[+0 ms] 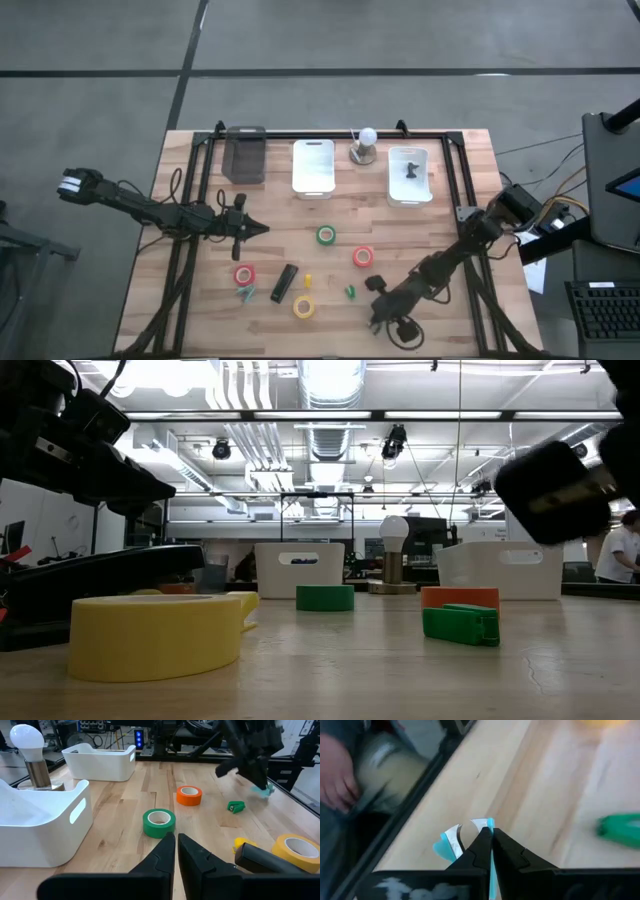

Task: Pick and place Stapler, Stapler remover, tape
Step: Put the bottom light blue staple remover into the right white bin

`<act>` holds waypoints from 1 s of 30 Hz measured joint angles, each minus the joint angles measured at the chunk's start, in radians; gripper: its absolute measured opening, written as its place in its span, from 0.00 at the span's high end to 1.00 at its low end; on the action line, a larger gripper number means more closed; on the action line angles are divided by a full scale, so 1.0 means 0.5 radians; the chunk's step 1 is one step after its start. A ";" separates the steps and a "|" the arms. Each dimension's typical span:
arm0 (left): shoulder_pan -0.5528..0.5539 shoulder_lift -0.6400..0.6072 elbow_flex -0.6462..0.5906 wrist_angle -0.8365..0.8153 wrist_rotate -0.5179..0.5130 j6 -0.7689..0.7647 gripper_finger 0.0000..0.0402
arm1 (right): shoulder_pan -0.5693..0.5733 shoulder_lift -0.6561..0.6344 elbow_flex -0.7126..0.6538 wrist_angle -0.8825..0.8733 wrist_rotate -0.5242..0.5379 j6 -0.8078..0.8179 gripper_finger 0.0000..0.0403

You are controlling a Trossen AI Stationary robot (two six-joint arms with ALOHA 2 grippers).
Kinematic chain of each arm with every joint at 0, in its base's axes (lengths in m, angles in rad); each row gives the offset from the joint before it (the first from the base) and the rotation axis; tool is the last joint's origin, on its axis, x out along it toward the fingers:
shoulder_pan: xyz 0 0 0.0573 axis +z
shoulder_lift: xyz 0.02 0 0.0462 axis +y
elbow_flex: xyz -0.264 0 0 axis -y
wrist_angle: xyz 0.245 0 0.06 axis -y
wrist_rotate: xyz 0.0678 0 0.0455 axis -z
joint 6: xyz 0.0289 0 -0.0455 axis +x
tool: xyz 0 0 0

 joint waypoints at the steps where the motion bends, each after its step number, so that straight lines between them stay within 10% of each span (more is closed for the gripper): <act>1: 0.000 0.001 0.001 -0.001 0.000 0.000 0.94 | -0.016 -0.027 0.005 -0.010 0.009 0.000 0.98; 8: 0.000 0.001 0.000 -0.009 0.000 0.000 0.94 | -0.119 -0.287 0.009 -0.387 0.452 -0.016 0.98; 22: 0.000 0.001 0.001 -0.052 0.000 0.000 0.94 | -0.291 -0.978 0.009 -1.581 2.325 0.541 0.98; 30: 0.000 0.001 0.000 -0.054 0.000 0.000 0.94 | -0.639 -1.269 -0.001 -1.974 2.504 0.934 0.98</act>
